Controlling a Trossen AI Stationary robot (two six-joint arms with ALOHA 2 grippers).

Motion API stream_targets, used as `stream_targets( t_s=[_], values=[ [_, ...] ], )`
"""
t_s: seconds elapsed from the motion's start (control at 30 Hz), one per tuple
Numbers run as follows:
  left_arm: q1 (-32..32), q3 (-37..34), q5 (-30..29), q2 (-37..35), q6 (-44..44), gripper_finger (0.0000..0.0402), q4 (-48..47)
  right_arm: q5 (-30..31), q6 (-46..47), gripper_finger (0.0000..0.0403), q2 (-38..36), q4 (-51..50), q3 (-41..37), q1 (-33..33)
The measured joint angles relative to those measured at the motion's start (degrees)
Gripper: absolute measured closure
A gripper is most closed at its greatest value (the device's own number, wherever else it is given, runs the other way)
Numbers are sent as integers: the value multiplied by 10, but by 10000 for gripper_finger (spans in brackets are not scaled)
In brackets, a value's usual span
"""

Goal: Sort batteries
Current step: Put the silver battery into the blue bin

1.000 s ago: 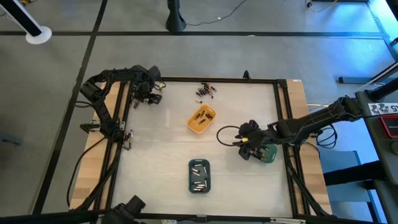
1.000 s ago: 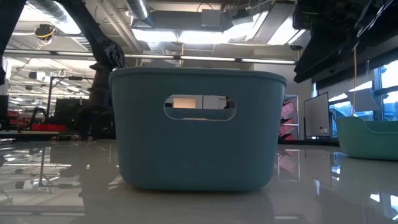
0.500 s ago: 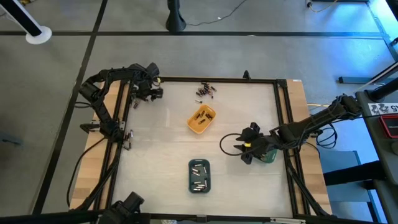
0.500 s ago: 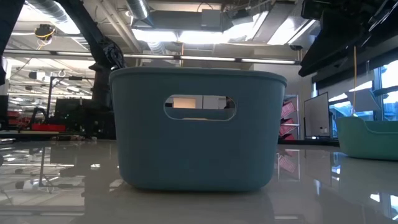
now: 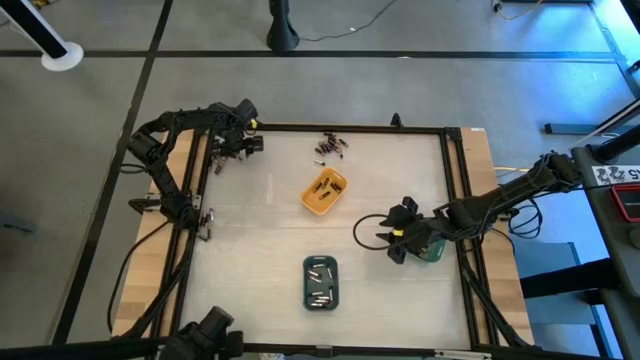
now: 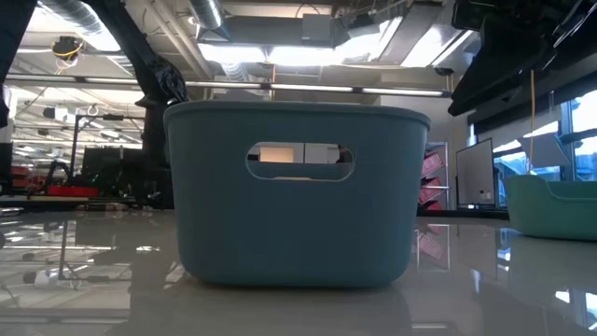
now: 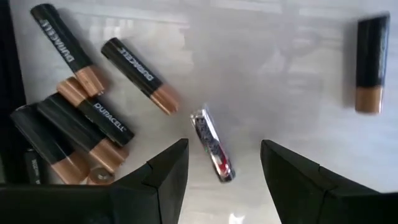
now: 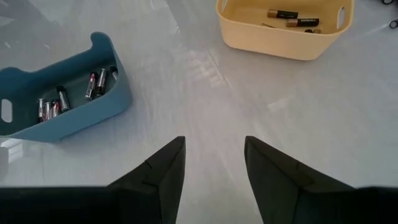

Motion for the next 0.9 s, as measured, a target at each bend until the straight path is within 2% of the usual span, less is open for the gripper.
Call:
stream_targets(
  t_s=[0.17,0.57,0.8,0.9],
  values=[
    [-2,0,-7,4,-1,224,0,-2,0,235,0,0,0,4],
    [-26,2,-9,21,11,337,-8,30,11,235,0,0,0,65],
    [-48,2,19,31,50,382,-4,35,15,235,0,0,0,78],
    [-52,0,30,22,72,387,-4,35,15,235,0,0,0,78]
  ],
)
